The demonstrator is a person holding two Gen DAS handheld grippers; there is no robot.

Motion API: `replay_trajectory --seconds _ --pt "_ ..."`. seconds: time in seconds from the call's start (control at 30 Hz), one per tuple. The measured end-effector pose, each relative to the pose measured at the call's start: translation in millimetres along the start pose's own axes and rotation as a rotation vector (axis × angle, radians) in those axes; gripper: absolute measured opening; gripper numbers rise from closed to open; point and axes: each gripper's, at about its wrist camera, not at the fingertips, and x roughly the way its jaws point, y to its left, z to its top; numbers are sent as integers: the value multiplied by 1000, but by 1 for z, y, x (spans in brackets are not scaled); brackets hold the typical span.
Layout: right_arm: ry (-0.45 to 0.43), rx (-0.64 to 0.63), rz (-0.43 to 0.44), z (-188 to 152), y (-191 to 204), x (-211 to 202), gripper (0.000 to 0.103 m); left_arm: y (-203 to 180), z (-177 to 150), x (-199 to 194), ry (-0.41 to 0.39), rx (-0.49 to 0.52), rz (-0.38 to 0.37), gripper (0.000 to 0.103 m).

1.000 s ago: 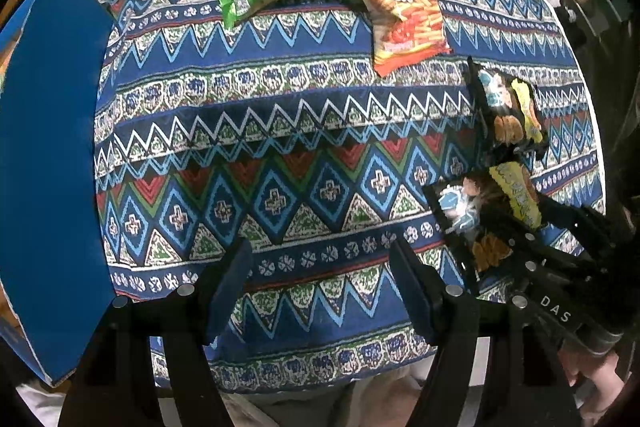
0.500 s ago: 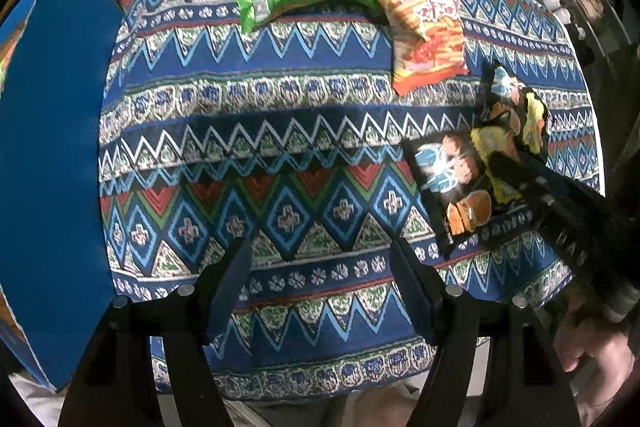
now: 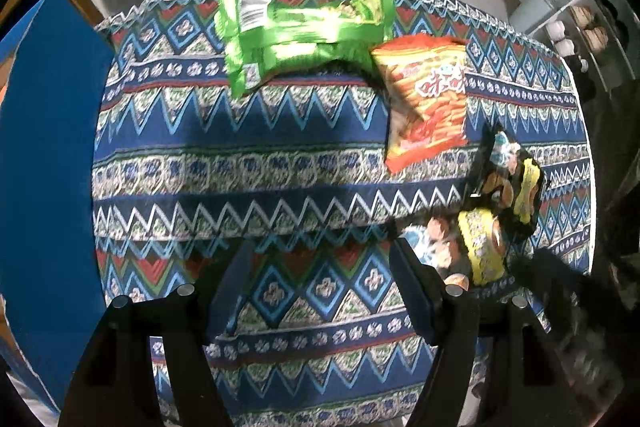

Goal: Organize snacks
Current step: 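Lift the black bag off the tablecloth with the right gripper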

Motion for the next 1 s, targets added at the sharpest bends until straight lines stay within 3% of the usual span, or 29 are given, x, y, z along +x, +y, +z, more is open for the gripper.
replay_trajectory --seconds 0.2,0.43,0.63,1.0 --pt "28 112 52 -29 -12 3 59 -10 19 10 -7 10 14 73" --pt "75 233 128 -38 -22 36 62 -8 30 22 -9 -9 17 73" --pt "20 249 149 -28 -17 38 62 -5 42 38 -16 6 31 73" --pt "-23 262 191 -5 -7 55 61 -20 31 72 -1 68 62 76"
